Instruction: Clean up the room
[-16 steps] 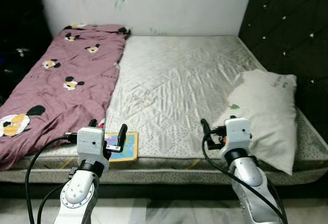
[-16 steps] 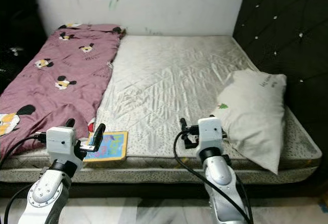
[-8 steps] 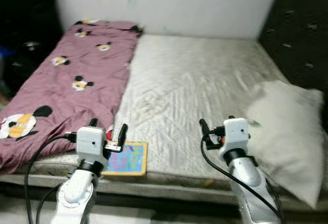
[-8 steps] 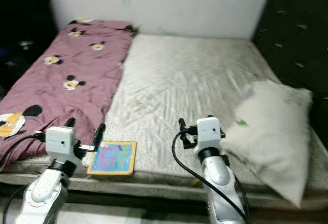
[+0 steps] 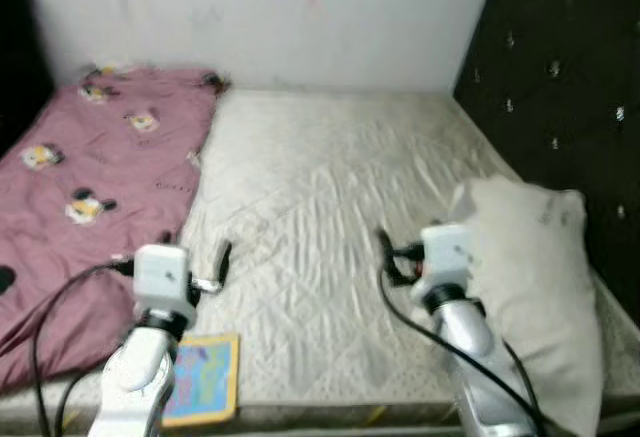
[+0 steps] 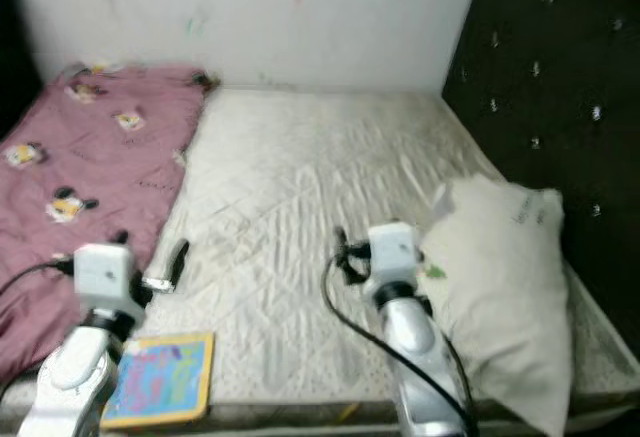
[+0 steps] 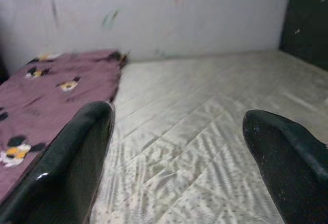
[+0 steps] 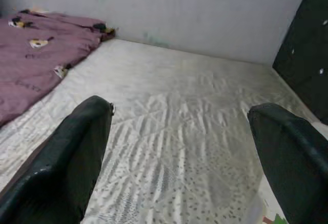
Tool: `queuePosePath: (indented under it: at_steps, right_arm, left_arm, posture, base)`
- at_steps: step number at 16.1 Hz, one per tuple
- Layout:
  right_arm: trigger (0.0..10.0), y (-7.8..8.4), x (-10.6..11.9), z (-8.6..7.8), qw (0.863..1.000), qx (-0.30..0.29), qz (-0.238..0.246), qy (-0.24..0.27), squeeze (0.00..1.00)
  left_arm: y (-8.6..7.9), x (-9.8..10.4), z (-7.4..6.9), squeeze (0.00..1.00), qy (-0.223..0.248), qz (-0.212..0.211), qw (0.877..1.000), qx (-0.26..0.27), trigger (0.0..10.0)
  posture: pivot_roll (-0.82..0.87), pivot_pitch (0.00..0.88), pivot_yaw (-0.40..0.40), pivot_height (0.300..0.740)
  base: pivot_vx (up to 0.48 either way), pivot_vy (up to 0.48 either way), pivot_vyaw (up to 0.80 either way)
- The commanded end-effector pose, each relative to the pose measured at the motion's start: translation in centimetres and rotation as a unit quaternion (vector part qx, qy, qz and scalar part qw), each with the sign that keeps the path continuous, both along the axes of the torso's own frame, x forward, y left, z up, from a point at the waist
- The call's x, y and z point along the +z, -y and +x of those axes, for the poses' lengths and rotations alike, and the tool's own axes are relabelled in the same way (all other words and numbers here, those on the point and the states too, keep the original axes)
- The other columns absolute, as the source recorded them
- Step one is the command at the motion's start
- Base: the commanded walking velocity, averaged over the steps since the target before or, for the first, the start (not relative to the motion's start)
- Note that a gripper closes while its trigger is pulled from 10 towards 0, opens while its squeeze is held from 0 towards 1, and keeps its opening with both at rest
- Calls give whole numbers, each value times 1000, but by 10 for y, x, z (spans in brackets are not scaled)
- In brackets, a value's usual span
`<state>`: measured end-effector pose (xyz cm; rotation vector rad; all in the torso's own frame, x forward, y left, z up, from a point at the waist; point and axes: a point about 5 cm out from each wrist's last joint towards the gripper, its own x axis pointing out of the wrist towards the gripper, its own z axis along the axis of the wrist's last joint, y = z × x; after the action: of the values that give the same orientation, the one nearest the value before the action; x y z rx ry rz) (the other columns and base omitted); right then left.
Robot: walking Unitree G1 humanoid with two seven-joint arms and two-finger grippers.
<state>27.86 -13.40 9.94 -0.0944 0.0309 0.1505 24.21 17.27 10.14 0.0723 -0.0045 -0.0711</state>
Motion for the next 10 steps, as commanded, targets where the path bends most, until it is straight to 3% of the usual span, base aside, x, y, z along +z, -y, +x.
queuePosePath:
  at_steps: [1,5,10]
  right_arm:
    - [10000,11,0,0,1000,-15,-5,-2,0]
    - [10000,11,-1,0,1000,-14,-6,-2,0]
    - [10000,11,-1,0,1000,-12,-8,-3,0]
  left_arm:
    - [6,0,1,0,-2,-1,1000,-8,10000]
    - [8,1,1,0,0,3,1000,-12,10000]
    - [9,0,2,0,-1,3,1000,-14,10000]
  posture:
    - [-15,0,-24,740]
    - [-15,0,-24,740]
    - [-12,0,-26,740]
  base:
    - [0,0,0]
    - [0,0,0]
    - [0,-260,0]
